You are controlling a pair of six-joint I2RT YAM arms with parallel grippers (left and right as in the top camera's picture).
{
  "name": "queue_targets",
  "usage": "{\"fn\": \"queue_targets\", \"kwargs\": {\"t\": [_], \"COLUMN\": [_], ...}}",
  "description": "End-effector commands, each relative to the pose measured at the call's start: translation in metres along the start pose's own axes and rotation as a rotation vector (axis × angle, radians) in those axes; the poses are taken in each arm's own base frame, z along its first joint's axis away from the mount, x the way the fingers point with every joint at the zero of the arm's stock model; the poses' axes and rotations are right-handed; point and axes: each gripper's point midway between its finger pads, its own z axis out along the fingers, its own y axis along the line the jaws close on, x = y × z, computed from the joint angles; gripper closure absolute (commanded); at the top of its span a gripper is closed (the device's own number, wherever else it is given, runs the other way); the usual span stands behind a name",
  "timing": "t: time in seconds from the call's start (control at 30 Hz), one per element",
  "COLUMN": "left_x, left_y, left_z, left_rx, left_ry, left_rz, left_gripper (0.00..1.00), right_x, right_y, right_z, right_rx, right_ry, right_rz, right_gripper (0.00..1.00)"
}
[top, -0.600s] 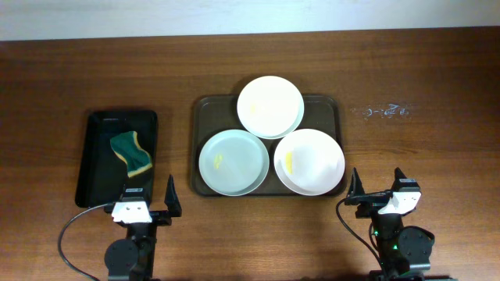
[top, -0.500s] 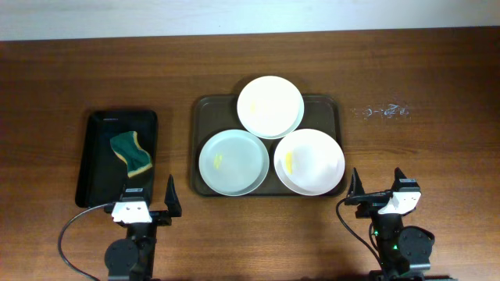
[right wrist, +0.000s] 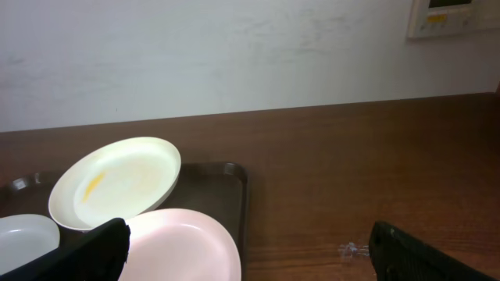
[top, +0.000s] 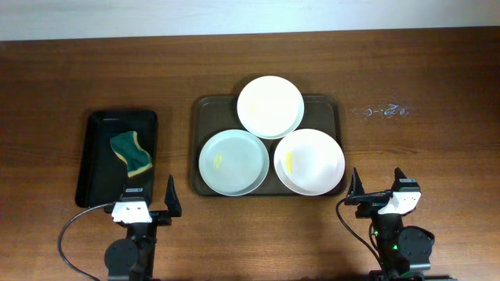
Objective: Clean dirty plates on tray and stack at the side
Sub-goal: 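Move the left gripper toward the green-yellow sponge on the black tray, then grasp the green-yellow sponge with the left gripper and lift it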
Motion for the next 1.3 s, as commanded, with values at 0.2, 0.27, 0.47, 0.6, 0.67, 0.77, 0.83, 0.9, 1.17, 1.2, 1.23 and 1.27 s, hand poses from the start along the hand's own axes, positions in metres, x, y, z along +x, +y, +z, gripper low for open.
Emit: {"fn": "queue_targets", "kwargs": {"t": [0.2,0.27,0.47,0.6,0.67,0.77,0.83,0.9,1.17,1.2,1.23,1.27], "left_x": [-0.003,-0.006,-0.189,-0.219,-0.220,-0.208,-0.154,-0.118,0.041,0.059,0.074,0.088], "left_y": [-0.070,-0.127,-0.119,-0.084,-0.089,-0.011,0.031,0.050,0.108,0.110,0.110,0.111], "left_z": [-0.015,-0.057,-0.122,-0.057,-0.035,0.023,0.077,0.101,0.155,0.159,0.159,0.162], "left_rx": [0.419,0.822,0.864,0.456,0.485,-0.055,-0.260,-0.342,-0.492,-0.495,-0.499,-0.501], "left_ry": [0.049,0.198,-0.538,-0.030,0.317,0.594,0.812,0.907,1.272,1.307,1.340,1.364], "left_rz": [-0.276,-0.474,-0.184,0.029,0.048,-0.127,-0.165,-0.241,-0.347,-0.347,-0.347,-0.347], "left_gripper": [0.01,0.01,0.01,0.00,0.01,0.01,0.01,0.01,0.01,0.01,0.01,0.01], "right_x": [0.003,0.003,0.003,0.003,0.003,0.003,0.003,0.003,0.003,0.003,0.003,0.003], "right_y": [-0.001,-0.001,-0.001,-0.001,-0.001,-0.001,-0.001,-0.001,-0.001,-0.001,-0.001,-0.001], "right_z": [0.000,0.000,0.000,0.000,0.000,0.000,0.000,0.000,0.000,0.000,0.000,0.000], "right_rx": [0.001,0.001,0.001,0.001,0.001,0.001,0.001,0.001,0.001,0.001,0.001,0.001], "right_ry": [0.003,0.003,0.003,0.003,0.003,0.003,0.003,0.003,0.003,0.003,0.003,0.003], "right_rz": [0.000,0.000,0.000,0.000,0.000,0.000,0.000,0.000,0.000,0.000,0.000,0.000], "right_gripper": [0.02,0.02,0.02,0.02,0.02,0.02,0.02,0.01,0.02,0.02,0.02,0.02]}}
